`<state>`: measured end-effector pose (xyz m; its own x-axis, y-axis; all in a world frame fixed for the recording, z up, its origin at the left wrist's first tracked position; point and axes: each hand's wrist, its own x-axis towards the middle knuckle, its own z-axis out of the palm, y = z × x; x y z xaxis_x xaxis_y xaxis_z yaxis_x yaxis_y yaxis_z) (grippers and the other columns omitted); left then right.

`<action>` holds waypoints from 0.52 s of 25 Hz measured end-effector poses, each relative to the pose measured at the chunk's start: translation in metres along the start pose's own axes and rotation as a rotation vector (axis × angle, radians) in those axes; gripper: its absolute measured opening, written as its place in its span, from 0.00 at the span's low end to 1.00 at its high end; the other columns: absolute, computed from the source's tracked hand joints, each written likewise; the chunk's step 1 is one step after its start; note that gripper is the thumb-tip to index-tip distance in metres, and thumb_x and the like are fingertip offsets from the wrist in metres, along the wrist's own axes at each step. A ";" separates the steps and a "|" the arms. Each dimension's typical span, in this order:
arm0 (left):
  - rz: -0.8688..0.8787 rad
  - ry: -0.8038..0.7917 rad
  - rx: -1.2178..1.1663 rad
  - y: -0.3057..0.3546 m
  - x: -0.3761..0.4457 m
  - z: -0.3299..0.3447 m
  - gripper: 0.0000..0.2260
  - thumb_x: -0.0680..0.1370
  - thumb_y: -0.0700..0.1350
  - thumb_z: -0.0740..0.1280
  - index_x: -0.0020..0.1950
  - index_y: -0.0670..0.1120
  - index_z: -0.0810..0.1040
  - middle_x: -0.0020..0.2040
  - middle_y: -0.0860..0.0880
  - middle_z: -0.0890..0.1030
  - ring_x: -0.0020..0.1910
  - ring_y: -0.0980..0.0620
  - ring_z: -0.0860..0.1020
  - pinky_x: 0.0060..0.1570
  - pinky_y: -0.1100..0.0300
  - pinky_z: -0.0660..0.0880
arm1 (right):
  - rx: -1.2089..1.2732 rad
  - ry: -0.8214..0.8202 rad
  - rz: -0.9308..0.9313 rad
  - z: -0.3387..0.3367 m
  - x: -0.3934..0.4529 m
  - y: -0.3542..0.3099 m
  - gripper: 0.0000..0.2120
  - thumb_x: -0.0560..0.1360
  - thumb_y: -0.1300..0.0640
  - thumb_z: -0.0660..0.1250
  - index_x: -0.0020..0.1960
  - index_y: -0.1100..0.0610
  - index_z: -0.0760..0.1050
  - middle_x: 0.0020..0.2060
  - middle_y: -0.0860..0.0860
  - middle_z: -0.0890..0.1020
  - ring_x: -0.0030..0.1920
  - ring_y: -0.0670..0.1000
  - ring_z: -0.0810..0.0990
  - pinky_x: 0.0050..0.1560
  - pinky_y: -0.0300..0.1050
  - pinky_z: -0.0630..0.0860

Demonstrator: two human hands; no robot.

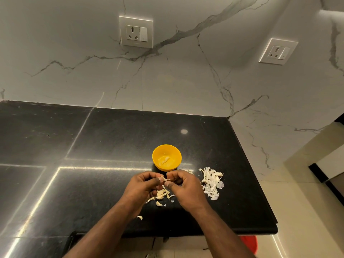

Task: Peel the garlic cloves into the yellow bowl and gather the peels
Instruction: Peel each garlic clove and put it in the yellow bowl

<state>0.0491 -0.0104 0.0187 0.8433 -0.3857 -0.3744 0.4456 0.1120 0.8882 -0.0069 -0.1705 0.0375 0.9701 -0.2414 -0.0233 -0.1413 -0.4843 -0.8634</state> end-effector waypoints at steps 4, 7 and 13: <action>-0.006 -0.012 -0.011 -0.001 0.000 -0.001 0.06 0.76 0.38 0.72 0.51 0.37 0.84 0.43 0.40 0.84 0.40 0.48 0.78 0.39 0.60 0.76 | -0.066 0.035 -0.031 0.003 -0.001 -0.002 0.03 0.74 0.56 0.75 0.46 0.50 0.85 0.40 0.41 0.85 0.43 0.39 0.82 0.44 0.34 0.77; -0.012 -0.036 -0.039 0.000 0.000 -0.003 0.05 0.76 0.35 0.71 0.50 0.37 0.84 0.43 0.39 0.83 0.39 0.49 0.77 0.37 0.61 0.75 | 0.082 -0.012 0.066 0.002 0.000 -0.002 0.04 0.72 0.59 0.76 0.42 0.51 0.85 0.37 0.44 0.85 0.40 0.42 0.83 0.43 0.38 0.79; -0.013 -0.093 -0.052 0.001 0.000 -0.006 0.07 0.73 0.37 0.71 0.49 0.39 0.85 0.44 0.39 0.83 0.40 0.48 0.77 0.38 0.59 0.75 | 0.363 -0.099 0.258 0.002 0.002 -0.007 0.06 0.73 0.64 0.74 0.40 0.55 0.84 0.34 0.52 0.85 0.36 0.49 0.81 0.42 0.49 0.79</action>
<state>0.0513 -0.0043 0.0185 0.8068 -0.4708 -0.3570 0.4733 0.1533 0.8675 -0.0038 -0.1655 0.0425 0.9289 -0.2257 -0.2935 -0.3196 -0.0884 -0.9434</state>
